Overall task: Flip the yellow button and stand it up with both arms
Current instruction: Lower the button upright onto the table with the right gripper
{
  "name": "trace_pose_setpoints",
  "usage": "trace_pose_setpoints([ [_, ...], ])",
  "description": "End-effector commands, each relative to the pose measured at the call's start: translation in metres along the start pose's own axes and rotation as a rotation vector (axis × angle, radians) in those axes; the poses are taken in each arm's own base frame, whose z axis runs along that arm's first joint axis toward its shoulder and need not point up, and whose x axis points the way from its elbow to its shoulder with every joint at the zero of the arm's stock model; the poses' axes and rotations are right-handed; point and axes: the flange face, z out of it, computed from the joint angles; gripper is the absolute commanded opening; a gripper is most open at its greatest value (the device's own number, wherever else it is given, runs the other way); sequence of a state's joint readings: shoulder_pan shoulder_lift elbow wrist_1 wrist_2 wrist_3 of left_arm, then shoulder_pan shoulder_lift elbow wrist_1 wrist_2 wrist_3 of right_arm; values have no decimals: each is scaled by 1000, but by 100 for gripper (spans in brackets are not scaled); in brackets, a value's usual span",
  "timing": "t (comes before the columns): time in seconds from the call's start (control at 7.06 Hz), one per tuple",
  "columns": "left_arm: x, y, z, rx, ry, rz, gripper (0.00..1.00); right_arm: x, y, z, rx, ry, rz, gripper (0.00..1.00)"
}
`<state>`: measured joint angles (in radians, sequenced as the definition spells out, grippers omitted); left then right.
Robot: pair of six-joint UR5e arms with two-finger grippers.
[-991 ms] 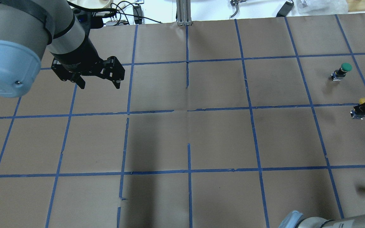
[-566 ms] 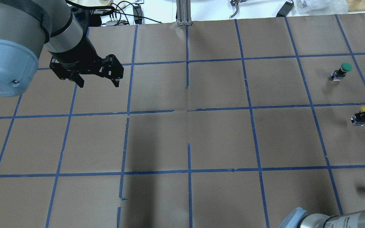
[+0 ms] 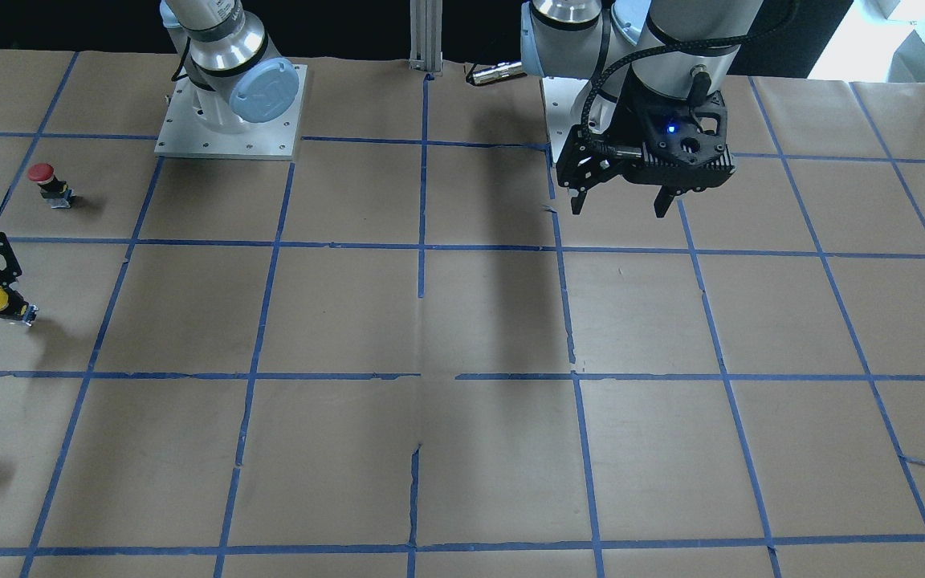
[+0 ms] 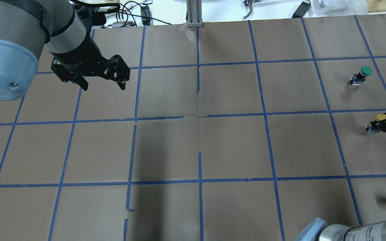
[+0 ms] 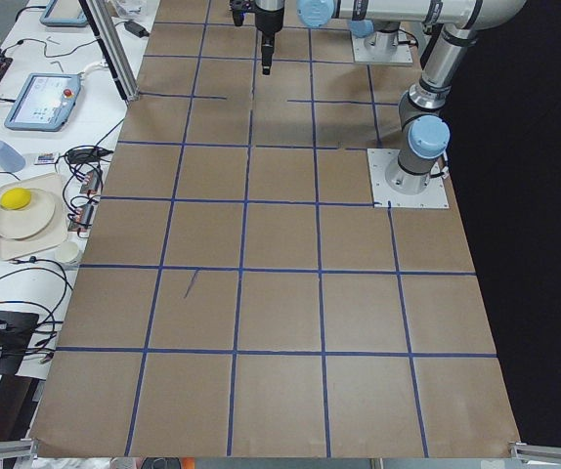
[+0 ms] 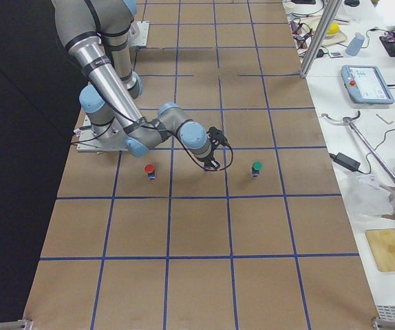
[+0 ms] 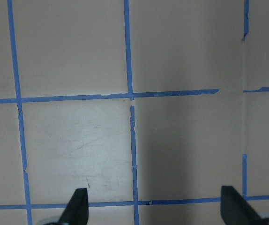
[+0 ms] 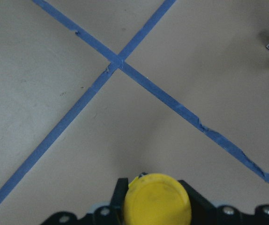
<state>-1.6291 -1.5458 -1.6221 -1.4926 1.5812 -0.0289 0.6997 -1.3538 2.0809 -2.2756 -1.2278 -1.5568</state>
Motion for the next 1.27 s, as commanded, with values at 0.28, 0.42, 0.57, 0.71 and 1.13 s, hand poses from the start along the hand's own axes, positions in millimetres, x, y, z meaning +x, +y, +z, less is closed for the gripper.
trace_pose_setpoints([
  [0.28, 0, 3, 1, -3, -2, 1, 100, -7, 20, 6, 9, 61, 17, 20],
  [0.42, -1, 4, 2, -4, -5, 1, 100, -7, 20, 6, 11, 61, 17, 42],
  [0.57, 0, 5, 1, -3, 0, 1, 100, -7, 18, 7, 27, 54, 21, 76],
  [0.71, 0, 5, 1, -3, 0, 1, 100, -7, 19, 8, 28, 52, 24, 89],
  [1.13, 0, 5, 1, -3, 1, 1, 100, -6, 18, 2, 18, 60, 67, 98],
])
